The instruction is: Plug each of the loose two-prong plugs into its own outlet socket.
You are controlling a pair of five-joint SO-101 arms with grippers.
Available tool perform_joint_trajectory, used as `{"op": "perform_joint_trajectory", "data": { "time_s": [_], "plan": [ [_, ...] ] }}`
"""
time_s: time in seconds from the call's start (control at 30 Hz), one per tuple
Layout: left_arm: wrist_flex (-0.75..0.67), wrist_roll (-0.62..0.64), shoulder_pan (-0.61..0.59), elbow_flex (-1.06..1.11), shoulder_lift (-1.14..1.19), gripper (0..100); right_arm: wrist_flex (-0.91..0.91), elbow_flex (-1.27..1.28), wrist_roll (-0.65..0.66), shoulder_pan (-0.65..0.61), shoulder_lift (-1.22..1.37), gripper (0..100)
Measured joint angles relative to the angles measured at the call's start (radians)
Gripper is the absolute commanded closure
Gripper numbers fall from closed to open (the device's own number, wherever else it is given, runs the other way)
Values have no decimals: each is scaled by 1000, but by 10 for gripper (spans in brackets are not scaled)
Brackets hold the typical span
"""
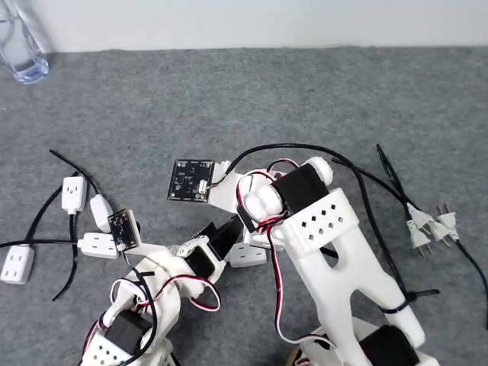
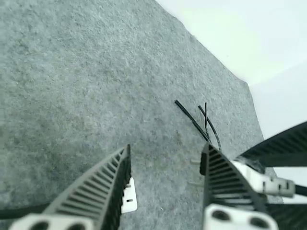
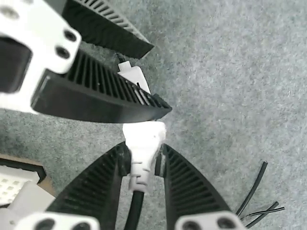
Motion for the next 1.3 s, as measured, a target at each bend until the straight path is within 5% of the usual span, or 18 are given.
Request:
{"op": "perform_joint_trajectory", "data": {
  "time_s": [1.07, 1.3],
  "plan": [
    [5, 0, -5, 0, 0, 772, -46, 2, -8, -29, 0, 989],
    [5, -2, -34, 5, 0, 772, -31, -9, 72, 75, 0, 989]
  ]
}}
